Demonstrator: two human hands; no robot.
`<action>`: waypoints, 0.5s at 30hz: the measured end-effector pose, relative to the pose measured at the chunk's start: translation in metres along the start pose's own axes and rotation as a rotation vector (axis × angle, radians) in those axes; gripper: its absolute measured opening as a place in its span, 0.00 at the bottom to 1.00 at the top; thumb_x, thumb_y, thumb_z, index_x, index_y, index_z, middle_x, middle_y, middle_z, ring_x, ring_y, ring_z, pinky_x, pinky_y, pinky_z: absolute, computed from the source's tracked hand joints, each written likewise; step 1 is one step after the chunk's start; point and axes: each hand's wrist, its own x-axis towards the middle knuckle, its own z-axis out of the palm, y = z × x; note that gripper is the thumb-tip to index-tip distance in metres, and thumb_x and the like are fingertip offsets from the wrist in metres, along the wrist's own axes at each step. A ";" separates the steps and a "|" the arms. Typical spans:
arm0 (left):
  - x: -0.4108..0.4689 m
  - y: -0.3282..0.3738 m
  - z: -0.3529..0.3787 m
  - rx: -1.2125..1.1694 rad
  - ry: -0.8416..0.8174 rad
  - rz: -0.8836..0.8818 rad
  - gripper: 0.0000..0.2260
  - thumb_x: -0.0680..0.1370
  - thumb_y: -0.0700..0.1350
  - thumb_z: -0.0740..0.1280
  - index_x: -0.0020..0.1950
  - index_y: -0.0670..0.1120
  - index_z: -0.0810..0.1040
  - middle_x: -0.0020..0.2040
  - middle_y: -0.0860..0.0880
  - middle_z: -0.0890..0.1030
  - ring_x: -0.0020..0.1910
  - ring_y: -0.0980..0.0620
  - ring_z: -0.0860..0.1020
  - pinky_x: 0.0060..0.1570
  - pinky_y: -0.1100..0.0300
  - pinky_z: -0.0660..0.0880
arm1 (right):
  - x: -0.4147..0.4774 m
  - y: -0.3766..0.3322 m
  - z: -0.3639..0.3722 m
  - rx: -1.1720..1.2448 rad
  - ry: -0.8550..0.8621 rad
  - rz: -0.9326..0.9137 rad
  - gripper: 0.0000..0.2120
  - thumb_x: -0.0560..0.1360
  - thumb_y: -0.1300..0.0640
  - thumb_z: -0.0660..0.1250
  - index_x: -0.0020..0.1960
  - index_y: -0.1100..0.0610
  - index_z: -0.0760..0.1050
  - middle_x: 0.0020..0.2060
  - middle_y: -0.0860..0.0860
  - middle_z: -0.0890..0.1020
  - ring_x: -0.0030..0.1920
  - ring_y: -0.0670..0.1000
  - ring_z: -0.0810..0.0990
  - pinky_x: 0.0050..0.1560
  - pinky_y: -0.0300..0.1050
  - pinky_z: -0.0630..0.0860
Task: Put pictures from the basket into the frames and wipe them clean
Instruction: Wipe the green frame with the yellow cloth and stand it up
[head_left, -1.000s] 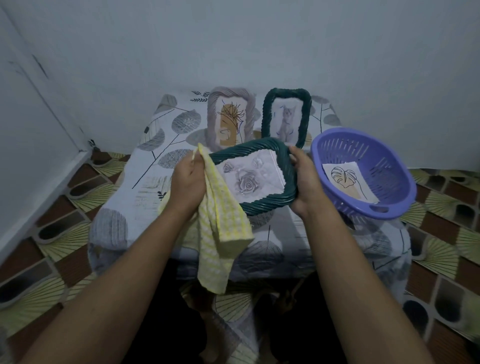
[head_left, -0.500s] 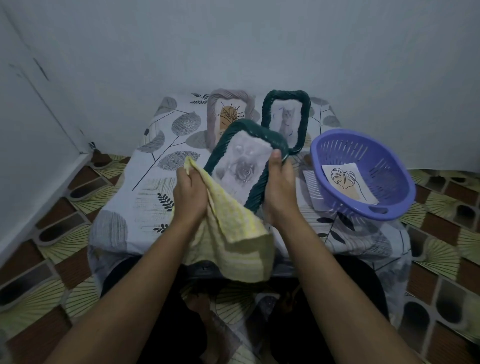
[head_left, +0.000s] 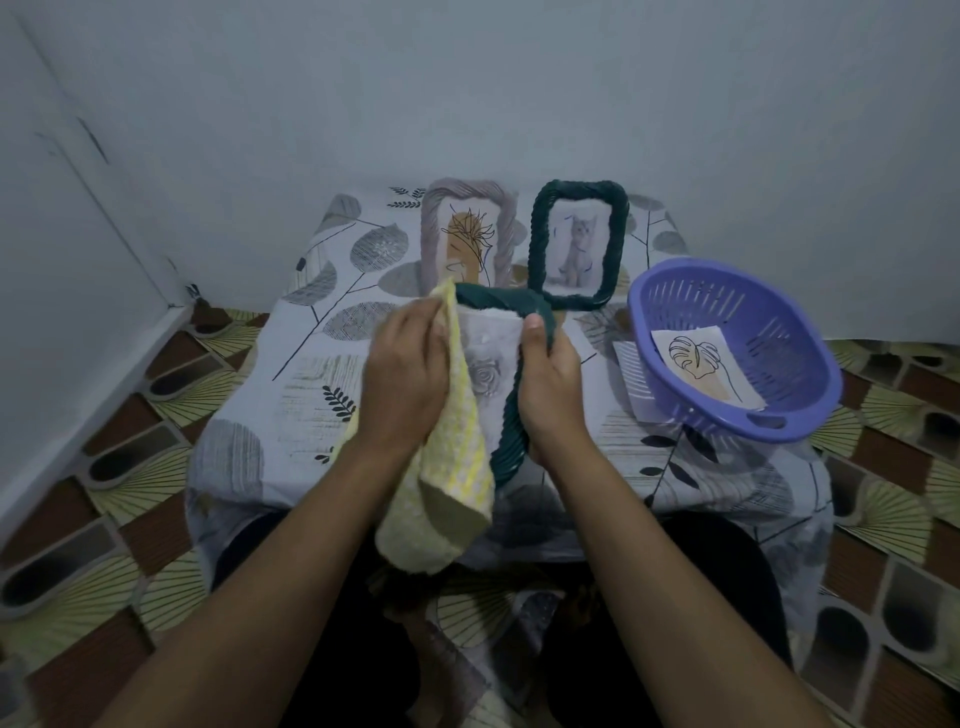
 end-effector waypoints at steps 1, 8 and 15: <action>-0.009 0.001 0.001 -0.024 -0.123 -0.014 0.20 0.85 0.45 0.56 0.76 0.42 0.66 0.72 0.42 0.71 0.70 0.47 0.69 0.71 0.55 0.65 | 0.004 -0.002 -0.003 0.004 0.029 0.006 0.13 0.83 0.44 0.58 0.56 0.50 0.77 0.49 0.46 0.83 0.53 0.48 0.82 0.60 0.56 0.78; -0.048 -0.006 0.001 -0.217 -0.473 -0.108 0.31 0.82 0.57 0.50 0.81 0.49 0.41 0.80 0.53 0.50 0.76 0.65 0.48 0.69 0.78 0.44 | 0.017 -0.025 -0.031 0.004 0.110 -0.022 0.11 0.84 0.46 0.55 0.49 0.47 0.74 0.47 0.44 0.82 0.50 0.44 0.81 0.55 0.48 0.78; 0.014 0.007 0.003 -0.006 -0.291 -0.074 0.29 0.85 0.57 0.46 0.82 0.47 0.41 0.82 0.49 0.45 0.80 0.55 0.45 0.75 0.60 0.44 | -0.004 -0.005 -0.011 -0.039 -0.029 -0.065 0.12 0.85 0.49 0.55 0.45 0.48 0.72 0.28 0.40 0.76 0.31 0.38 0.72 0.37 0.35 0.70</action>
